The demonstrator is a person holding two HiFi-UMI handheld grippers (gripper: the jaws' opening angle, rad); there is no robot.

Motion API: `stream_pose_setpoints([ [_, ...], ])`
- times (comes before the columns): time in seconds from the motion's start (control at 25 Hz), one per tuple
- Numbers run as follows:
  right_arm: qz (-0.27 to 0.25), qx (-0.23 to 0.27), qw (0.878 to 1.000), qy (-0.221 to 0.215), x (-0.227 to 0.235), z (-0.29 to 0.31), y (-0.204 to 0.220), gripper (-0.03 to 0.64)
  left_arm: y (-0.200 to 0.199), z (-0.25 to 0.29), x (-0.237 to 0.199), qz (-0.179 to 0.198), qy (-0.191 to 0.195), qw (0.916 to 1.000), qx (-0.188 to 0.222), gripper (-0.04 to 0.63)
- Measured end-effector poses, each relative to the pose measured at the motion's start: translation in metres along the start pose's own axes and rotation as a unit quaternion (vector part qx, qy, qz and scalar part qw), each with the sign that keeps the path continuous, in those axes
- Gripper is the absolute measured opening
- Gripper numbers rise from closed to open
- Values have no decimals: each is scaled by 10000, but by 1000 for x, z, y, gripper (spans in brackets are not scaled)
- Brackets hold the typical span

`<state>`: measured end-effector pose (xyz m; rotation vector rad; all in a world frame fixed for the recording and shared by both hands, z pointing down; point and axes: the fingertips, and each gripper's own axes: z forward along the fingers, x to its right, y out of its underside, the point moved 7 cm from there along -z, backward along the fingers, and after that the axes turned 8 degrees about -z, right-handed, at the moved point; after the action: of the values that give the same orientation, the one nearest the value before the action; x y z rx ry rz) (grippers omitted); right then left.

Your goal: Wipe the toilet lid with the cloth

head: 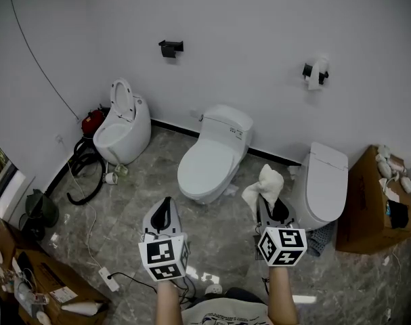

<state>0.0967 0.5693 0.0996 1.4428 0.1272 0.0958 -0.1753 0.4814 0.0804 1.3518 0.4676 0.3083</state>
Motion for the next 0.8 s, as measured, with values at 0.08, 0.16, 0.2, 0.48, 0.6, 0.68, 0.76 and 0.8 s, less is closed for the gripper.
stream_pose_setpoints([
  [0.08, -5, -23, 10000, 1, -2, 4, 2, 112, 2, 5, -5, -1, 15, 10000, -25, 9],
  [0.16, -22, -59, 10000, 2, -3, 10, 4, 112, 2, 11, -9, 1, 25, 10000, -31, 9],
  [0.2, -21, -80, 10000, 11, -2, 13, 4, 112, 2, 14, -10, 7, 38, 10000, -53, 9],
  [0.48, 39, -174, 9998, 8, 7, 43, 7, 112, 3, 41, -16, -31, -19, 9999, -149, 9],
  [0.6, 42, -239, 9997, -64, 14, 67, 11, 112, 5, 61, -18, -54, -95, 9997, -197, 9],
  [0.68, 38, -248, 9996, -150, 18, 86, 10, 112, 5, 75, -20, -62, -174, 9996, -211, 9],
  [0.76, 21, -242, 9994, -250, 23, 109, 8, 112, 3, 93, -22, -71, -265, 9994, -213, 9],
  [0.8, 7, -235, 9993, -297, 26, 121, 6, 112, 2, 103, -23, -75, -315, 9993, -208, 9],
])
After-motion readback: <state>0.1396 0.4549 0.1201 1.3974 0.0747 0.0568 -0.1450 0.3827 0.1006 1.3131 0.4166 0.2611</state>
